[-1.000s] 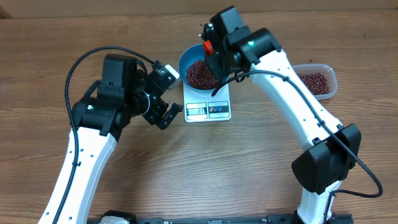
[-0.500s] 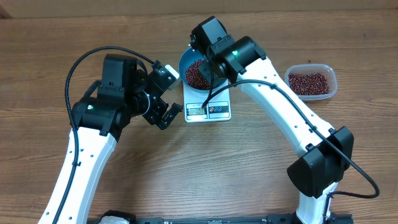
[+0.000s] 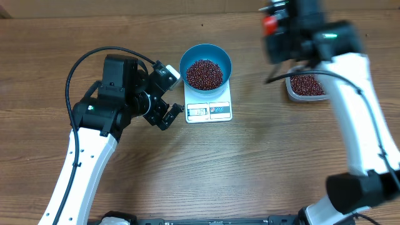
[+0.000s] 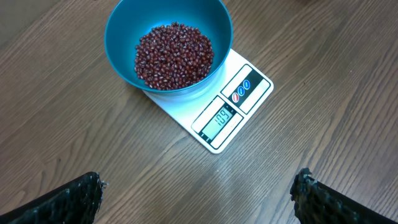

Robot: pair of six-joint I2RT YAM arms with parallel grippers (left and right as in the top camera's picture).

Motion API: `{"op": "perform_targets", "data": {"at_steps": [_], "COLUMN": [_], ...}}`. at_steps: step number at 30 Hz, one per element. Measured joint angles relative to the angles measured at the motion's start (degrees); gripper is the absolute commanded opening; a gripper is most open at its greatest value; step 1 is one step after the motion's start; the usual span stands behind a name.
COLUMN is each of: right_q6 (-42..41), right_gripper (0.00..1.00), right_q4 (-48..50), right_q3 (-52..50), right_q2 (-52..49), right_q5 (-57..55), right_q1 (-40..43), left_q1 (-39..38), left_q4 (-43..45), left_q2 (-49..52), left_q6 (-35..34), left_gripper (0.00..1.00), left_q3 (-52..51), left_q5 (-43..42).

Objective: Scoop item into bowl and weigh 150g on scale
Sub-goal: 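Move the empty scoop with the right gripper back to the bean tub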

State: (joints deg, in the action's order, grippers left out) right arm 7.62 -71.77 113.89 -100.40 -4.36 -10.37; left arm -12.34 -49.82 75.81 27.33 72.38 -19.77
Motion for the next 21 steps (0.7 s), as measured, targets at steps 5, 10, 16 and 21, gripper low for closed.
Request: {"op": "perform_targets", "data": {"at_steps": [5,10,16,21], "right_q6": [-0.1,-0.1,0.1,0.4], "right_gripper": [0.04,0.04,0.04,0.04], "right_q4": [-3.9,-3.8,-3.3,-3.3], "right_q3": [0.4,-2.7,-9.6,-12.0], "right_q2": [1.2,0.8,-4.5,-7.1], "right_q5": [-0.1,-0.6,-3.9,-5.5], "right_q1": [10.1,15.3,15.8,15.8], "left_q1": [0.0,0.0,0.0,0.0], "left_q4": [0.0,0.0,0.0,0.0], "left_q2": [0.0,0.0,0.0,0.0], "left_q6": [0.0,0.0,0.0,0.0], "left_gripper": [0.99,1.0,1.0,1.0], "left_q3": [0.0,0.0,0.0,0.0], "left_q5": [0.0,0.0,0.0,0.0]}}
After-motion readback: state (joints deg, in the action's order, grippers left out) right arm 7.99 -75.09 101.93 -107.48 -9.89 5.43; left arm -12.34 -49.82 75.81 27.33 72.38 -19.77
